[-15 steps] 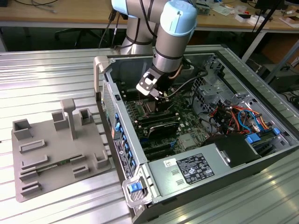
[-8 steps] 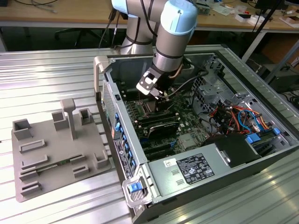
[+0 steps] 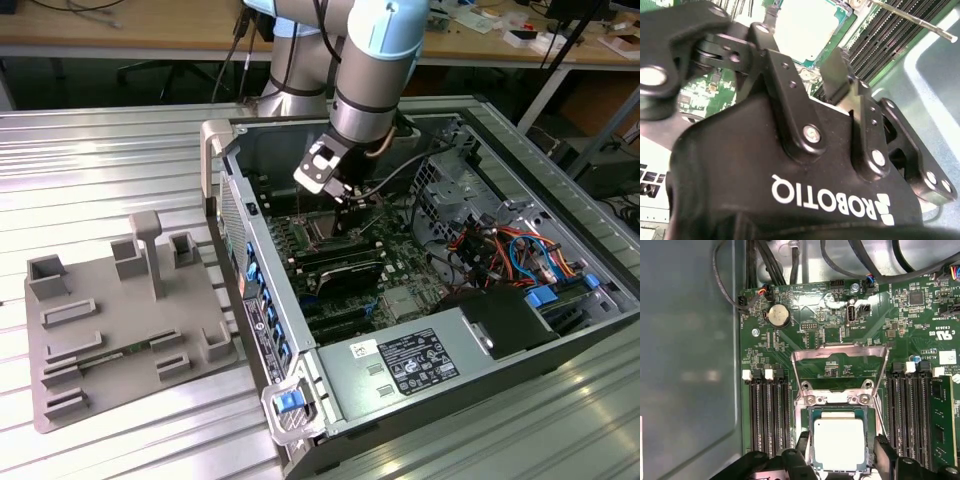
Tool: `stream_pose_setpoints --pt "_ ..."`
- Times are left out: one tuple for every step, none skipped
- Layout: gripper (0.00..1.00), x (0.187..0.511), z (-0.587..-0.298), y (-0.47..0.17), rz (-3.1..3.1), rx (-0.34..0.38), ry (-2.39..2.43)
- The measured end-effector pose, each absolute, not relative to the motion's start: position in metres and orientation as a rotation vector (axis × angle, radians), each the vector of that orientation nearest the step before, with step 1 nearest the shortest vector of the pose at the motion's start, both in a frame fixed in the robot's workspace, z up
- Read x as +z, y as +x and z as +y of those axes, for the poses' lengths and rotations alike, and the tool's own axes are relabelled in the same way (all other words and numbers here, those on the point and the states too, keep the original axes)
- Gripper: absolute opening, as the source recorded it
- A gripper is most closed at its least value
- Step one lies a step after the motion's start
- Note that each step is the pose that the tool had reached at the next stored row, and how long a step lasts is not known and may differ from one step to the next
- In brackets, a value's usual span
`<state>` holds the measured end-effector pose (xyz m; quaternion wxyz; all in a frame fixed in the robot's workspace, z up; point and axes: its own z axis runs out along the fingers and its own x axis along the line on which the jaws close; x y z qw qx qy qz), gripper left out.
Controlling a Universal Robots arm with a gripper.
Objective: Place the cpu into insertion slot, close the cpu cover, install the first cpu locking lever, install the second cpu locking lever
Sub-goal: 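Place the cpu into insertion slot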
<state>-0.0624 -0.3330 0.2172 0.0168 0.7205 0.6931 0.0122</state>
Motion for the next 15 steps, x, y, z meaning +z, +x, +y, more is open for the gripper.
stream_pose_setpoints --pt "0.53 0.2173 -0.3330 -0.0624 2.155 0.038 2.240" --pt "0.47 0.2174 -0.3330 -0.0623 2.154 0.037 2.240" --pt "0.41 0.2176 -0.3330 -0.0623 2.154 0.037 2.240" --pt "0.35 0.2179 -0.3330 -0.0623 2.154 0.037 2.240" --pt "0.29 0.2185 -0.3330 -0.0623 2.155 0.038 2.240" --pt "0.29 0.2189 -0.3330 -0.0623 2.155 0.038 2.241" --pt "0.17 0.2196 -0.3330 -0.0623 2.156 0.040 2.241" --pt "0.11 0.2209 -0.3330 -0.0622 2.156 0.040 2.242" --pt "0.11 0.2217 -0.3330 -0.0622 2.156 0.040 2.242" --pt "0.11 0.2224 -0.3330 -0.0622 2.156 0.041 2.242" --pt "0.11 0.2225 -0.3332 -0.0622 2.157 0.043 2.243" --pt "0.11 0.2225 -0.3333 -0.0622 2.158 0.046 2.244" --pt "0.11 0.2225 -0.3334 -0.0622 2.159 0.047 2.245" --pt "0.11 0.2225 -0.3334 -0.0622 2.159 0.048 2.245" --pt "0.11 0.2226 -0.3335 -0.0622 2.160 0.049 2.246"
